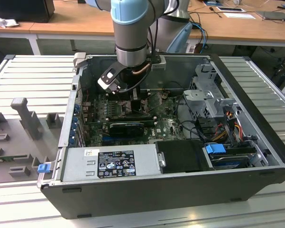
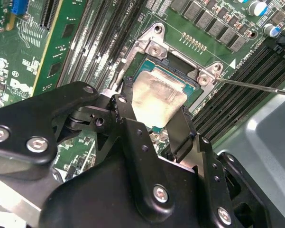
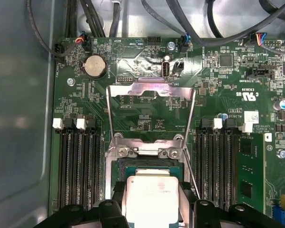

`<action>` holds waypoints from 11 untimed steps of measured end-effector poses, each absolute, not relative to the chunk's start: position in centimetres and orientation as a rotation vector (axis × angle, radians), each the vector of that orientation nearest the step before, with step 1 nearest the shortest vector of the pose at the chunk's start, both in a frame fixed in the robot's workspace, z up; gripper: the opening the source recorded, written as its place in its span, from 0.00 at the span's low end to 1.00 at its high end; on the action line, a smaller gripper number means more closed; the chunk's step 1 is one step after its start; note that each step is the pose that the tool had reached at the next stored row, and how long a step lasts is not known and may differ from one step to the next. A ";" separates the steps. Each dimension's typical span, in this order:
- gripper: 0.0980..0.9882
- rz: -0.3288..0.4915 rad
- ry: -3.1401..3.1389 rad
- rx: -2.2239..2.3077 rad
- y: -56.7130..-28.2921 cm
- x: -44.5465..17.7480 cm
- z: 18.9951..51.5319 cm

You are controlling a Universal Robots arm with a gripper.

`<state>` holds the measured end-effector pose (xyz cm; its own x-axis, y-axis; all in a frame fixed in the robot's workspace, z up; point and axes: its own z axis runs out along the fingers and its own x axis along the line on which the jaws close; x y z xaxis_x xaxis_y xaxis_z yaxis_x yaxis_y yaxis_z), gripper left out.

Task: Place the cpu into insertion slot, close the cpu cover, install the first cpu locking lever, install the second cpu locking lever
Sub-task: 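Place the cpu into insertion slot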

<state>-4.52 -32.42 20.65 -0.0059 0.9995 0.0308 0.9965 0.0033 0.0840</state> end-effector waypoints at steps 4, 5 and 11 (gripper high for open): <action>0.48 0.125 2.199 2.189 -32.3 -4.3 20.4; 0.48 0.125 2.199 2.189 -32.3 -4.3 20.4; 0.48 0.123 2.198 2.189 -32.3 -4.3 20.3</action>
